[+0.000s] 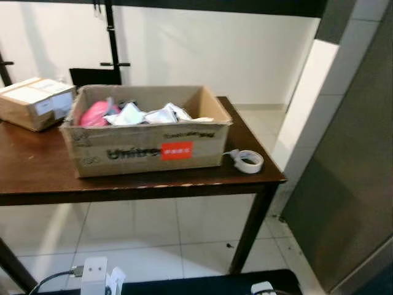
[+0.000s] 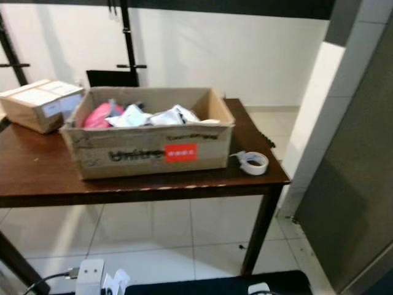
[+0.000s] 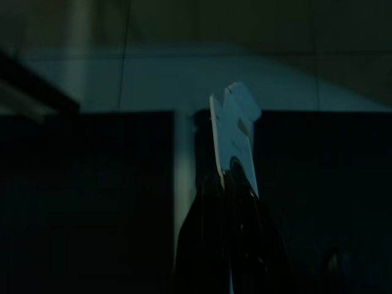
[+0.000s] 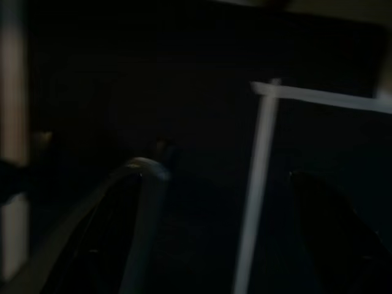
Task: Picking trash to rubbish bin
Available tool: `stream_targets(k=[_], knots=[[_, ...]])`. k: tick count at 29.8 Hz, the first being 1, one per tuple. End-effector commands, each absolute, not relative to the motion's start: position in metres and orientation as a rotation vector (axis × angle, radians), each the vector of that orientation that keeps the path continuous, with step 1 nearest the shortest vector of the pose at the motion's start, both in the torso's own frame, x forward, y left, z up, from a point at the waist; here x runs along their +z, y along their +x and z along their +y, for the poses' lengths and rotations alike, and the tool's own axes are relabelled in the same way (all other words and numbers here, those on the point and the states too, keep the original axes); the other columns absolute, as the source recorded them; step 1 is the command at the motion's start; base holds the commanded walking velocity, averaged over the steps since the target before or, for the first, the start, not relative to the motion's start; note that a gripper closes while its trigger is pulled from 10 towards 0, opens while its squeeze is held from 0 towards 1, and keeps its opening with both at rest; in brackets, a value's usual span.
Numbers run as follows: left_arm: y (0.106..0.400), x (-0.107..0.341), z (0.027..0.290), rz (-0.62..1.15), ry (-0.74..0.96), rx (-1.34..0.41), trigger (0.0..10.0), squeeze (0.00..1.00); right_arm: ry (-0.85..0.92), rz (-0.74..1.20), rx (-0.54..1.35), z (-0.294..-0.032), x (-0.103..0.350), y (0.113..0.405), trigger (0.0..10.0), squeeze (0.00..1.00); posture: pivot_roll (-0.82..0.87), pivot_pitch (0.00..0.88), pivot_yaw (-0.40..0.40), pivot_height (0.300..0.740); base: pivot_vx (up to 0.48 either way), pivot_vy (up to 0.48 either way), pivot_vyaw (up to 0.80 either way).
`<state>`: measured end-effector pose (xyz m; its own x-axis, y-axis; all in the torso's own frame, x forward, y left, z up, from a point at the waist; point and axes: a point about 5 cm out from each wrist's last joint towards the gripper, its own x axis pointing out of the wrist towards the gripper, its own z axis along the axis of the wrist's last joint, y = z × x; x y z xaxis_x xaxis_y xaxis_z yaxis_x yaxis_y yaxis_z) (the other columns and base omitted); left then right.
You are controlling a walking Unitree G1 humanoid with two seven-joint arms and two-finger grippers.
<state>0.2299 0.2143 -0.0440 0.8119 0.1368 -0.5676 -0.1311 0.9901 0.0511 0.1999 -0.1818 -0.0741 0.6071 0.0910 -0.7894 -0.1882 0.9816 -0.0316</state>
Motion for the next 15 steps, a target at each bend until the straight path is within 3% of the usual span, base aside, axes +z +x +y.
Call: stream_targets(k=[1,15], knots=[[0.2262,-0.0469,0.214,0.623,0.016,0.137,10.0,0.0,-0.105,0.924,0.145,-0.1844,-0.0767,0.1949,10.0,0.0,0.04,0.044,-0.076,0.74,0.0,0.0,0.0],[0.2275,-0.0461,0.2122,0.613,-0.005,0.123,10.0,0.0,-0.103,0.925,0.146,-0.1832,-0.0772,0.1942,10.0,0.0,0.04,0.043,-0.072,0.74,0.0,0.0,0.0]])
